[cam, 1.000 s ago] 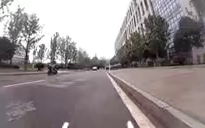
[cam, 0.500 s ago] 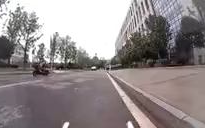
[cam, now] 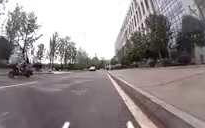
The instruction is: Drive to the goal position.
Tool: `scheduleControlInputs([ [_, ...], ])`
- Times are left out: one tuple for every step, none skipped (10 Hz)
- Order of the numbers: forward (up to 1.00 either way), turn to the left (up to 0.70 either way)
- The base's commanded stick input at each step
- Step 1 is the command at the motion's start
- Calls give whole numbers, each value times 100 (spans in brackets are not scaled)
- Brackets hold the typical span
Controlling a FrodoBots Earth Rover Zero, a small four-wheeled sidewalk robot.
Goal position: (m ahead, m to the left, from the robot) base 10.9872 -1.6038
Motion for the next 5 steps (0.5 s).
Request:
scheduleControlInputs([
  [60,0],
  [60,0],
  [60,0],
  [60,0],
  [60,0],
])
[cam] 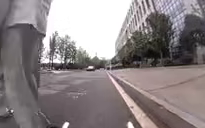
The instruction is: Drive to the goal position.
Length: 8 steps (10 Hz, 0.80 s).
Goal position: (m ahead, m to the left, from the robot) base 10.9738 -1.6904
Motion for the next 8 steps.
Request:
scheduleControlInputs([
  [60,0],
  [60,0],
  [60,0],
  [60,0],
  [60,0],
  [60,0],
  [60,0],
  [60,0],
])
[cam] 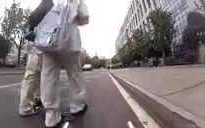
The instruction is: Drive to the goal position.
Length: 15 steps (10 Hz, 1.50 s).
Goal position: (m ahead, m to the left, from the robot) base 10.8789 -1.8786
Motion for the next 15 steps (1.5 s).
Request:
scheduleControlInputs([
  [60,0],
  [60,-1],
  [60,-6],
  [60,-10],
  [60,-10],
  [60,-10],
  [60,-9],
  [60,-3],
  [60,0],
  [60,0],
  [60,0],
  [60,0],
  [60,0],
  [60,0],
  [60,0],
])
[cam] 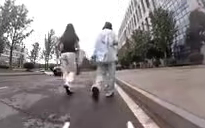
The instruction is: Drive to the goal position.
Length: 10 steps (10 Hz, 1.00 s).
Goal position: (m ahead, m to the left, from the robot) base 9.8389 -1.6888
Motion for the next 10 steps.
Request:
scheduleControlInputs([
  [60,0],
  [60,0],
  [60,0],
  [60,0],
  [60,0],
  [60,0],
  [60,0],
  [60,0],
  [60,0],
  [60,-10],
])
